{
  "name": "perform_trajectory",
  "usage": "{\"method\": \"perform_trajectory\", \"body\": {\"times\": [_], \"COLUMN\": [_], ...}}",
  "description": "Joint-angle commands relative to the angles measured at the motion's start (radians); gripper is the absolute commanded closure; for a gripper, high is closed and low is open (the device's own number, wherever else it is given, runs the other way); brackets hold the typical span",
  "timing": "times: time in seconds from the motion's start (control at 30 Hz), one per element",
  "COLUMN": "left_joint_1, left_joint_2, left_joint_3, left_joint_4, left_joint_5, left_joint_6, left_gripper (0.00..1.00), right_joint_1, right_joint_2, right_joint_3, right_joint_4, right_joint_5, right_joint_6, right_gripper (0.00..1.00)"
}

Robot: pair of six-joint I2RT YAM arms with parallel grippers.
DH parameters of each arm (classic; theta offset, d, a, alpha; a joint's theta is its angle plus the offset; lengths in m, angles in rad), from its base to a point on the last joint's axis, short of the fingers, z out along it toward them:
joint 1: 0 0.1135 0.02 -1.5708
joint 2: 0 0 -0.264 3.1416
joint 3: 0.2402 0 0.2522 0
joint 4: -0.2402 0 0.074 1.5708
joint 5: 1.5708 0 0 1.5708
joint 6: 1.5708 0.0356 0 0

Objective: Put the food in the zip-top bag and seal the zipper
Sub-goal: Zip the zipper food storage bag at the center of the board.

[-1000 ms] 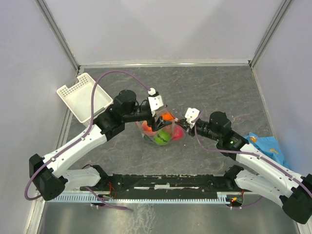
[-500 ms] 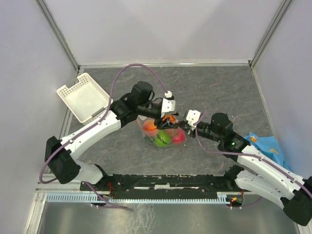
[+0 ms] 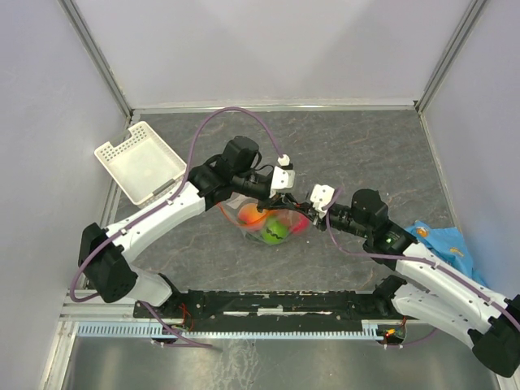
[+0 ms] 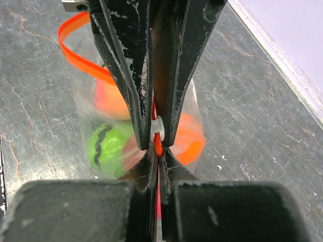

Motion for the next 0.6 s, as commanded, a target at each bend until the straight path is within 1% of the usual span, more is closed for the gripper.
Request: {"method": "perform_trajectory", "body": {"times": [0.0,0.43,0.57], "left_joint_1": [0.001,0.028,0.043], "left_joint_2": [-0.050,-0.164,-0.191], "left_joint_3": [0.009,-0.107,-0.132], "left_joint_4": [-0.005,0.070,0.075], "left_joint_5": [-0.022,-0.153,-0.220], "left_joint_6": [0.020,-0.078,-0.096], "left_gripper": [0.84,0.85,0.86], "right_joint_1": [-0.004,-0.012,-0.022], "right_joint_2": [-0.043,-0.067,-0.077], "right_joint_3": [-0.005,-0.013,-0.014], "right_joint_4": [0.053,0.034,0.024], "right_joint_5": [0.039,0.085,0.104], "right_joint_6": [-0.009,-0.012,-0.011], "right_gripper": [0.98,0.98,0.98]}}
